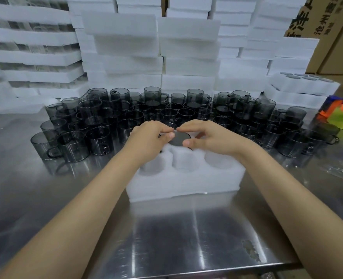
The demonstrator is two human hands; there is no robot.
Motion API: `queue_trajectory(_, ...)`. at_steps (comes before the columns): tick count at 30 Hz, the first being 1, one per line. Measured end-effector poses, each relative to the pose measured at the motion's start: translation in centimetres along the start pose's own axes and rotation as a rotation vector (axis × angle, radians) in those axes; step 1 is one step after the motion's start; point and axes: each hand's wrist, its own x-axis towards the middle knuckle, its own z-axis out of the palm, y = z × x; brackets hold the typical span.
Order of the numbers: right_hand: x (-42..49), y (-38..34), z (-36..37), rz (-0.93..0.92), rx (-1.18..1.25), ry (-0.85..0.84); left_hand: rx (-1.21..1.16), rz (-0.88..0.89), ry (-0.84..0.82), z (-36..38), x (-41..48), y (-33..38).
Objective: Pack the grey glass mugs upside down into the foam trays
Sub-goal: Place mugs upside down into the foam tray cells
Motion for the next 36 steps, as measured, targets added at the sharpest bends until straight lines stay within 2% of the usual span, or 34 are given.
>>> queue_trajectory(6,1.2,0.7,-0.7,-0.028,0.012,-0.012,-0.030,0.079,0.098,0.2,0.5,0.3)
queue_trajectory(13,1.1,1.0,-0.1,-0.029,-0.010,0.072,-0.118,0.092,0.074,-0.1,0.8,0.2)
queue_trajectory(15,0.8,1.1,-0.1,-0.045,0.006,0.170,-0.121,0.080,0.072,0.0,0.7,0.2)
queue_trajectory(17,0.3,1.1,-0.6,-0.017,0.028,0.385,-0.098,0.058,0.084,0.0,0.7,0.3)
queue_trajectory(18,0.0,1.2,-1.1,0.028,-0.060,0.498,-0.088,0.044,0.089,-0.1,0.6,0.3)
queue_trajectory(20,-1.1,2.1,-2.7,0.221,-0.436,0.611,-0.085,0.019,0.086,-0.1,0.5,0.2)
queue_trajectory(22,-2.3,3.1,-4.5,0.494,-0.663,0.572,-0.078,0.008,0.076,-0.1,0.5,0.3)
queue_trajectory(24,-3.2,3.3,-5.6,0.719,-0.661,0.458,-0.042,0.009,0.066,-0.1,0.6,0.4)
queue_trajectory(28,-3.8,3.0,-5.8,0.831,-0.660,0.251,-0.018,-0.009,0.024,-0.2,0.9,0.7)
queue_trajectory(30,-3.7,2.6,-5.6,0.855,-0.673,0.211,-0.024,-0.011,0.020,-0.2,0.9,0.8)
queue_trajectory(33,-4.1,1.7,-6.4,0.792,-0.636,0.284,-0.021,0.005,0.027,-0.1,0.8,0.7)
queue_trajectory(35,-4.5,0.8,-7.2,0.578,-0.468,0.459,-0.005,0.024,0.047,0.0,0.7,0.5)
queue_trajectory(36,-4.6,0.1,-7.3,0.426,-0.258,0.550,-0.001,0.030,0.059,0.1,0.6,0.5)
